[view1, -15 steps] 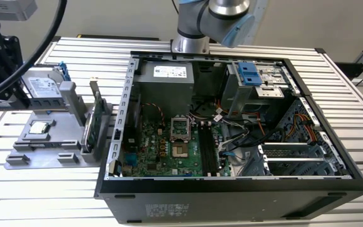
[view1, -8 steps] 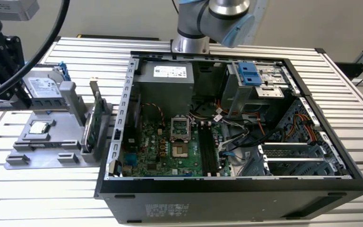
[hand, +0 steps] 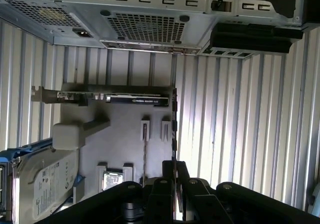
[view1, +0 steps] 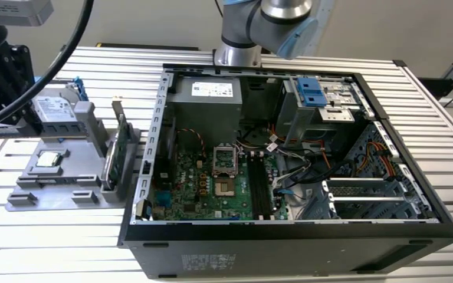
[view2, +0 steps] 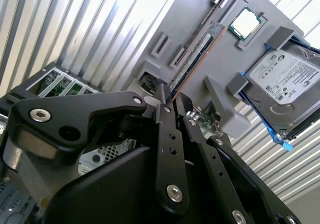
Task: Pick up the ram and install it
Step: 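Pick up the ram and move it above insertion slot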
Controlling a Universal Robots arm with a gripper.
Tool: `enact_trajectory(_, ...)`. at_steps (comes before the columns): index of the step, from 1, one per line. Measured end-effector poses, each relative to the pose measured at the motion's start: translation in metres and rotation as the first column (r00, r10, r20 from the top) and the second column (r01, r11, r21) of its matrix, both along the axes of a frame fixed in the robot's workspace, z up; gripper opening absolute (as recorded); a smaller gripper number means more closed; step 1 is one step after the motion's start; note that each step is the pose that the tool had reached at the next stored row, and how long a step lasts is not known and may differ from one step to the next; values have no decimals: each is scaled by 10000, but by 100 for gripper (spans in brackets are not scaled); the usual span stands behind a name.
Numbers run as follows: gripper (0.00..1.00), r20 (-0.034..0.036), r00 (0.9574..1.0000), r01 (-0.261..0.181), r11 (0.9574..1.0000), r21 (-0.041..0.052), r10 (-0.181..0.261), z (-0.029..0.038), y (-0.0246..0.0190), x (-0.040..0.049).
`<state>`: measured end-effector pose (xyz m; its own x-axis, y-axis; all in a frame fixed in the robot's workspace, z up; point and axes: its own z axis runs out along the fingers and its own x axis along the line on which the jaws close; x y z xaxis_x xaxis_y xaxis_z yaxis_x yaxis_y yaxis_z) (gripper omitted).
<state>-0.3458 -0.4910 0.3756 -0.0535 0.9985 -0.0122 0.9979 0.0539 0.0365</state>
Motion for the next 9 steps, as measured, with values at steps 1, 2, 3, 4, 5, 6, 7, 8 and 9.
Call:
enact_trajectory(1, 0, 1, 10000, 0, 10000, 0, 0, 0, 0, 9)
enact_trajectory(2, 0, -1, 10000, 0, 10000, -1, 0, 1, 0, 18)
enact_trajectory(3, 0, 1, 10000, 0, 10000, 0, 0, 0, 0, 27)
enact_trajectory(4, 0, 0, 10000, 1, 10000, -1, -1, 0, 0, 35)
enact_trajectory(5, 0, 1, 10000, 0, 10000, 0, 0, 0, 0, 41)
enact_trajectory(6, 0, 0, 10000, 0, 10000, 0, 0, 0, 0, 44)
enact_trajectory(7, 0, -1, 10000, 2, 10000, -1, -2, 1, 0, 46)
enact_trajectory(8, 0, -8, 10000, 0, 10000, -2, 0, 5, 0, 49)
enact_trajectory(9, 0, -10, 10000, 0, 10000, -1, 0, 11, 0, 50)
